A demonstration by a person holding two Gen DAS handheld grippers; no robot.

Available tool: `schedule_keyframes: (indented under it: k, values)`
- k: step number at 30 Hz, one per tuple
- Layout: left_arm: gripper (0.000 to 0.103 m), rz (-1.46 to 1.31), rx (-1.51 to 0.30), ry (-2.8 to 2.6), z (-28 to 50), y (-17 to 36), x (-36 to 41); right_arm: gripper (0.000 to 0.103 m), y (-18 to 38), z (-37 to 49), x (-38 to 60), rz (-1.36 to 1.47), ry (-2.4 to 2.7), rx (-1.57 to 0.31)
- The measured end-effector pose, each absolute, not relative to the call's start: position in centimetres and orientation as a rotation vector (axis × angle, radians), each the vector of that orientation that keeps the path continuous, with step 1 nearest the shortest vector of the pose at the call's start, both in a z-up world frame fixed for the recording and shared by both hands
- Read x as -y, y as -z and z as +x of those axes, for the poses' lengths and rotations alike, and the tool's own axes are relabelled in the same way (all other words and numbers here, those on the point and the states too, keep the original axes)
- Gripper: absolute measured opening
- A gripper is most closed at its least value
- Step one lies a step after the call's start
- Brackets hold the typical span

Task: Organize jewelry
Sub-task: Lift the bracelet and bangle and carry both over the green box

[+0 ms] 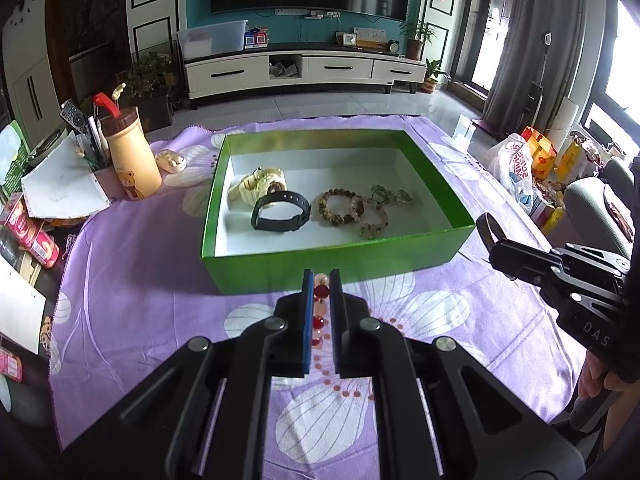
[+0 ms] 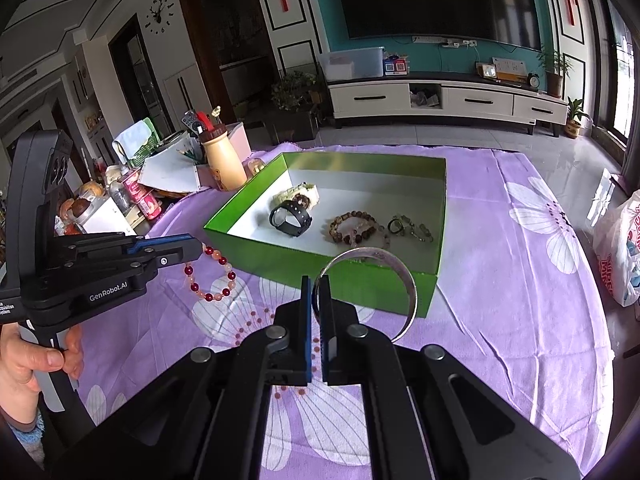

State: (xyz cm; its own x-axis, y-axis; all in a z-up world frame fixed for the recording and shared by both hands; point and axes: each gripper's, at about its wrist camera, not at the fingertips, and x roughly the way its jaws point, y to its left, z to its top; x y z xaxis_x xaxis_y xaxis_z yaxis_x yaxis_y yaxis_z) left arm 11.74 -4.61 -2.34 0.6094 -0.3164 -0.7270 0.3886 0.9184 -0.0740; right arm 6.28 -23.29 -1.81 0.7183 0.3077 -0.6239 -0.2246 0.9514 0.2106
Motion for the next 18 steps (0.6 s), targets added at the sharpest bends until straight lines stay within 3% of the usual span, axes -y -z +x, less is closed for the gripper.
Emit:
schedule_keyframes:
  k: [18]
  values:
    - [0.007, 0.07, -0.775, 0.407, 14.7, -0.9, 5.8, 0.003, -1.1, 8.4, 24.1, 0.11, -0.26, -0.653]
